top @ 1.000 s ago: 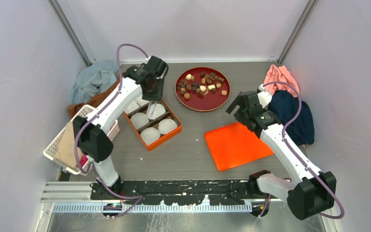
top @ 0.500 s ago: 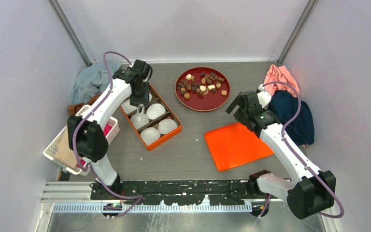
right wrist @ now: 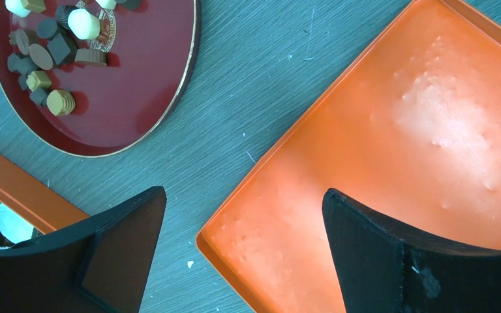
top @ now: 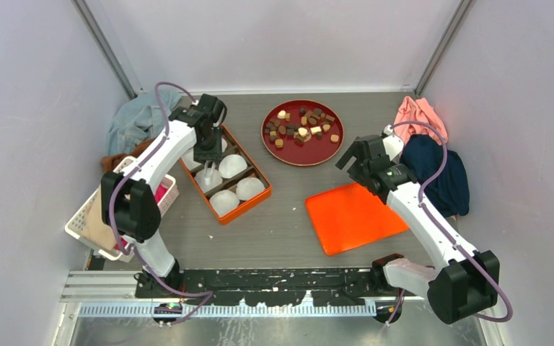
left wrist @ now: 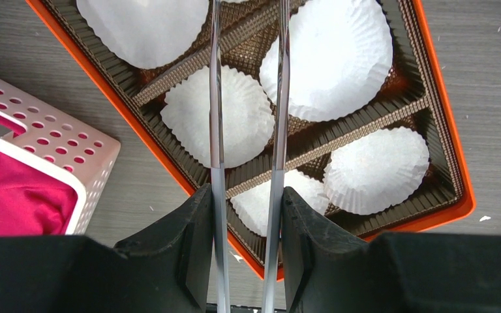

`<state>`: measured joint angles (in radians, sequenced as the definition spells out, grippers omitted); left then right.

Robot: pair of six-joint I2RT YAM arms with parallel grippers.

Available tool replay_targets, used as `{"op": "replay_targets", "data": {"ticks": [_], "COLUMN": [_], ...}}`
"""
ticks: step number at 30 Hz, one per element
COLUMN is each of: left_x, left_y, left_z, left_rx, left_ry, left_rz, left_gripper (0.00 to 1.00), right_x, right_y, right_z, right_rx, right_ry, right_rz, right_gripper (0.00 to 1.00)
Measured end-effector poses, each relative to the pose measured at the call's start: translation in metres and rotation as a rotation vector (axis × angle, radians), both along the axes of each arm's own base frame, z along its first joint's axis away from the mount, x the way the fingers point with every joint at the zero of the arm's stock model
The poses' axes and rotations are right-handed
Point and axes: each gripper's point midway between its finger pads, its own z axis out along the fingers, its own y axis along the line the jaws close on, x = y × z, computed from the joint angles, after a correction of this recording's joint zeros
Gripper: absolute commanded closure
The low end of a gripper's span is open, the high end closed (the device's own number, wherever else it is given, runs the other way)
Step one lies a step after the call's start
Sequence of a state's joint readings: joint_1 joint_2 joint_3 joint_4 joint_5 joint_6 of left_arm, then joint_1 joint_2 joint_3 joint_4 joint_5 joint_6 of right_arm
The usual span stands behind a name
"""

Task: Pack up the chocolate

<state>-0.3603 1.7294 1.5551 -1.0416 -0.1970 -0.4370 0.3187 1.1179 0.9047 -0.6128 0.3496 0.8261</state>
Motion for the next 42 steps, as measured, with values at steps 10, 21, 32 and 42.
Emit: {"op": "replay_targets", "data": {"ticks": [10, 21, 32, 42], "left_x": [0.020, 0.030, 0.033, 0.033], "left_y": [0.008, 0.008, 0.008, 0.007], "left_z": [-0.014, -0.036, -0.043, -0.043], "left_rx": [-0.004, 0.000, -0.002, -0.009], "left_ry": [0.001, 0.034, 0.041, 0.043], "left_rz": [0.031, 0.039, 0.044, 0.042], "left_gripper": [0.86, 0.78, 0.65, 0.57], "right_x": [0.000, 0.000, 0.000, 0.000], "right_y": [0.000, 0.000, 0.001, 0.002], "right_z": [0.000, 0.000, -0.001, -0.001], "right_rx": [0.001, 0.001, 0.006, 0.008], "right_ry": [0.001, 0.002, 0.003, 0.003], "right_rz": [0.001, 0.001, 0.004, 0.003], "right_gripper": [0.05, 0.05, 0.05, 0.05]}}
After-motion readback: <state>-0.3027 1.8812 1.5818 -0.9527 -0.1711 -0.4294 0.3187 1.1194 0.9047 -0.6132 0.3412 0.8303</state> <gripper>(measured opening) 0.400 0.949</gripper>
